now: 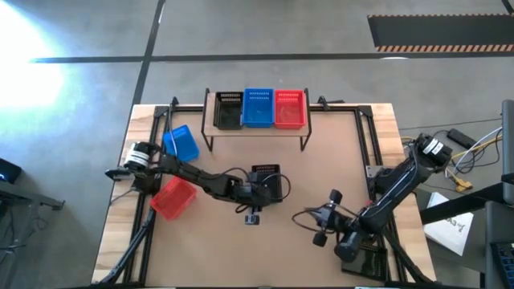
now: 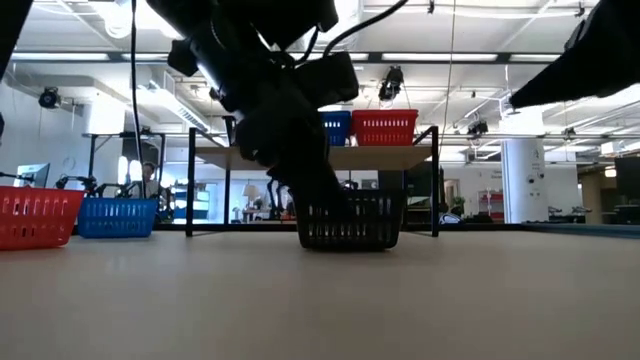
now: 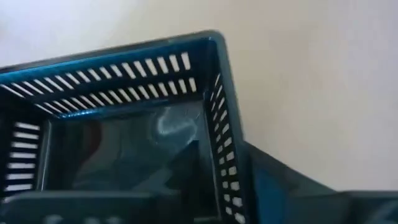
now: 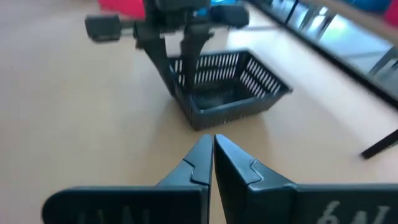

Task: Stack baskets on shelf by color
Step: Stack the top black bin on the black bin on the shelf

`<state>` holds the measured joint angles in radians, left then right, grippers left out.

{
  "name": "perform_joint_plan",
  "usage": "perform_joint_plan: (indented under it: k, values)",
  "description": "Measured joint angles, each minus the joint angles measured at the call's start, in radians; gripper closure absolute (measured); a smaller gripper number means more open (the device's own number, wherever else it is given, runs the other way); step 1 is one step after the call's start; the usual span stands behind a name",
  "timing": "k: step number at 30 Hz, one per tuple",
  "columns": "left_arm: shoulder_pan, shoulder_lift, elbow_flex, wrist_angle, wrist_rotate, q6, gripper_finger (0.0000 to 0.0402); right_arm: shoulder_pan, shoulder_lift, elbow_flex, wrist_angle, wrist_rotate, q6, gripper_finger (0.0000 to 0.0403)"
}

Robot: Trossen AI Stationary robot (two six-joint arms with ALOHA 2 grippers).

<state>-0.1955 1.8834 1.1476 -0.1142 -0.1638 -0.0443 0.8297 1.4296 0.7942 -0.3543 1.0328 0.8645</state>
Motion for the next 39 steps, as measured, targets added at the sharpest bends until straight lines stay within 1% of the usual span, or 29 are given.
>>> perform_joint_plan:
  k: [3, 4, 7, 11, 15, 18, 20, 22, 26, 28, 29, 33, 34, 36, 39]
  values:
    - [-0.006, -0.017, 0.006, -0.002, 0.0, 0.03, 0.0377, 0.021, 0.0, 0.0, 0.0, 0.056, 0.018, 0.0394]
    - [-0.012, -0.034, 0.008, -0.011, 0.001, 0.043, 0.0389, 0.026, 0.001, 0.0, 0.001, 0.067, 0.026, 0.0394]
    - [-0.042, -0.122, 0.025, -0.088, 0.007, 0.058, 0.0396, 0.028, 0.014, 0.0, 0.003, 0.077, 0.034, 0.0394]
    - [-0.109, -0.304, 0.048, -0.237, 0.002, 0.051, 0.04, 0.028, 0.044, -0.001, 0.001, 0.087, 0.032, 0.0394]
    - [-0.167, -0.509, 0.057, -0.309, -0.067, 0.052, 0.04, 0.028, 0.091, -0.001, 0.001, 0.128, 0.028, 0.0394]
    - [-0.152, -0.652, 0.066, -0.376, -0.106, 0.057, 0.0401, 0.028, 0.13, -0.001, 0.004, 0.153, 0.035, 0.0394]
    - [-0.097, -0.728, 0.066, -0.403, -0.127, 0.1, 0.0401, 0.028, 0.151, -0.001, 0.004, 0.167, 0.041, 0.0394]
    - [-0.016, -0.788, 0.062, -0.42, -0.131, 0.17, 0.0401, 0.027, 0.171, -0.001, 0.018, 0.177, 0.042, 0.0394]
    - [0.196, -0.849, 0.057, -0.432, -0.13, 0.351, 0.0401, 0.027, 0.198, -0.001, 0.042, 0.183, 0.068, 0.0394]
    - [0.309, -0.852, 0.056, -0.44, -0.126, 0.417, 0.0401, 0.028, 0.21, 0.003, 0.048, 0.182, 0.087, 0.0394]
    - [0.359, -0.848, 0.056, -0.448, -0.106, 0.439, 0.0401, 0.027, 0.212, 0.004, 0.05, 0.183, 0.092, 0.0394]
    - [0.519, -0.805, 0.043, -0.471, 0.036, 0.452, 0.0401, 0.027, 0.214, 0.004, 0.05, 0.188, 0.118, 0.0394]
    - [0.543, -0.789, 0.037, -0.476, 0.055, 0.453, 0.0401, 0.027, 0.214, 0.004, 0.051, 0.193, 0.121, 0.0394]
    - [0.571, -0.757, 0.033, -0.476, 0.06, 0.456, 0.0401, 0.027, 0.212, 0.004, 0.052, 0.199, 0.121, 0.0394]
    - [0.581, -0.715, 0.032, -0.473, 0.062, 0.476, 0.0401, 0.027, 0.209, 0.004, 0.053, 0.2, 0.122, 0.0394]
